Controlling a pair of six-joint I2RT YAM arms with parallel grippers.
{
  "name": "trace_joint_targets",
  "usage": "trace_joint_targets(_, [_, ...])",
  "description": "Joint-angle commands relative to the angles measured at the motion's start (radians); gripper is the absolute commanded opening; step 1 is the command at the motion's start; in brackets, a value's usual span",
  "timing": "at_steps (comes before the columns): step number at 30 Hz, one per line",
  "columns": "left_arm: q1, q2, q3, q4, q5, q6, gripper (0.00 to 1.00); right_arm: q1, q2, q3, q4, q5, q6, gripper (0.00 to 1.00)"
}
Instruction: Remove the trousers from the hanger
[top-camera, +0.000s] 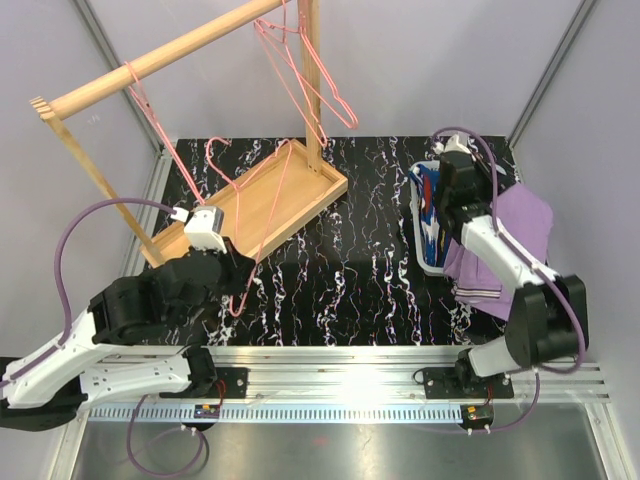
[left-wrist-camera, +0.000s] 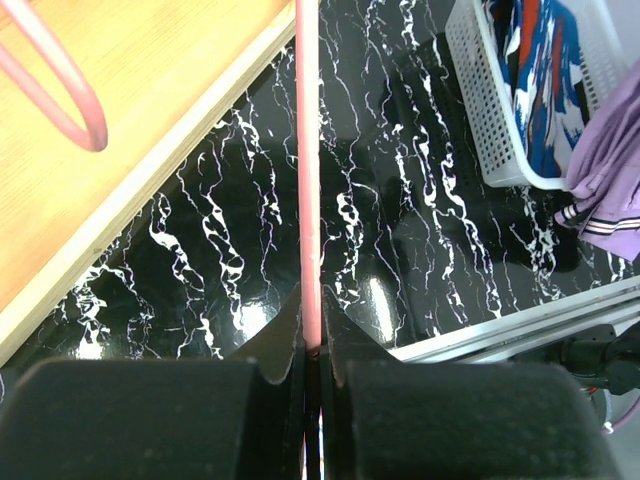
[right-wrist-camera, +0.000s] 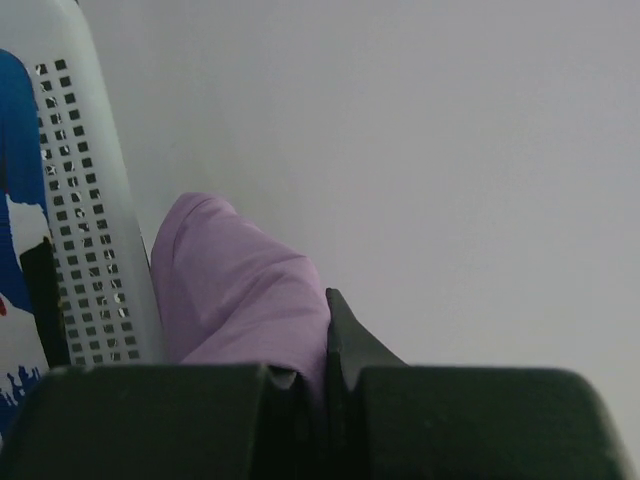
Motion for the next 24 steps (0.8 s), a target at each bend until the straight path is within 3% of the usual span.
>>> trace_joint_targets(1, [0.004,-0.013,0.005,0.033,-0.018,0.012,0.00,0.009,0.094,0.114,0.151,-0.019,-0.064,0.00])
trace_joint_targets(6, [0.004,-0.013,-0.001,0.028,-0.027,0.008,0.00,0.043,0.245,0.211,0.248,-0.008,-0.174,0.00])
trace_joint_targets(13, [0.005,-0.015,-0.028,0.027,-0.033,-0.005,0.00,0.066,0.467,0.332,0.269,-0.007,-0.192,0.00])
trace_joint_targets(24, [0.004,0.010,-0.042,0.025,-0.045,-0.007,0.00,0.114,0.633,0.527,0.254,-0.010,-0.185,0.00])
